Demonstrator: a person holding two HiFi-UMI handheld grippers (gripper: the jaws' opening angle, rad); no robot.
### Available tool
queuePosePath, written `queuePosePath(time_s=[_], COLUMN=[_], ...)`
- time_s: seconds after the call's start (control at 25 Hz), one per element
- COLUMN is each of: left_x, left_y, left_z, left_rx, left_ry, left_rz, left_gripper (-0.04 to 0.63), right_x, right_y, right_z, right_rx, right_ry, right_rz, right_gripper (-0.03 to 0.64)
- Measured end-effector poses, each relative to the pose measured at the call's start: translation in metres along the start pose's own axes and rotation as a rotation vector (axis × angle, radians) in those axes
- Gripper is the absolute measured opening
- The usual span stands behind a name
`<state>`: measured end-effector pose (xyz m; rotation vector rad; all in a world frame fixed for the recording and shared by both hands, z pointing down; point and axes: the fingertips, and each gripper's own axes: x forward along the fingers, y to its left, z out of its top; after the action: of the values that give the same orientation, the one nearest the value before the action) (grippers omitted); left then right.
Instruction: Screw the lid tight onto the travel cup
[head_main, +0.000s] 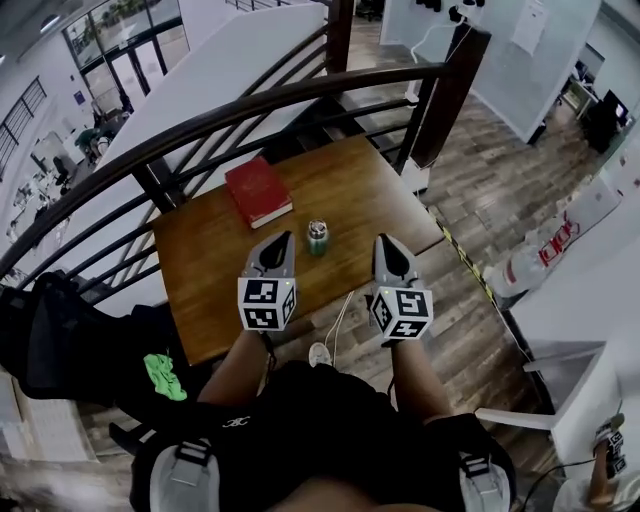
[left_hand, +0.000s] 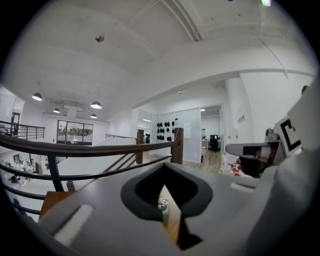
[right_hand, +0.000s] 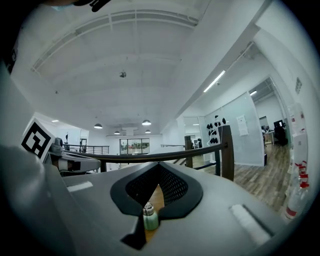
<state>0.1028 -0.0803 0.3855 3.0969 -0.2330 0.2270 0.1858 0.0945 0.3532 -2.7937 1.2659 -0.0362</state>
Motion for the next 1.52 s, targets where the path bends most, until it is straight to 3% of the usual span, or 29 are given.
queuePosePath(time_s=[0.36, 0.76, 1.52], left_x=[0.070, 0.062, 0.061], left_y=[0.045, 0.080, 0.104], left_z=[0.015, -0.003, -0.037], left_rx=[-0.002, 0.002, -0.055], left_ry=[-0.007, 0.036, 0.098], left_rz=[0.042, 0.167, 0.485], left_gripper=[0.054, 0.054, 0.054], right_x=[0.101, 0.148, 0.243], right_y=[-0.021, -0.009, 0.010], right_z=[0.002, -0.013, -0.040], right_rx=[-0.010, 0.012, -0.040], right_ry=[0.014, 0.044, 0.140], right_rz=[0.039, 0.145, 0.536], right_gripper=[-0.001, -0.002, -0.002])
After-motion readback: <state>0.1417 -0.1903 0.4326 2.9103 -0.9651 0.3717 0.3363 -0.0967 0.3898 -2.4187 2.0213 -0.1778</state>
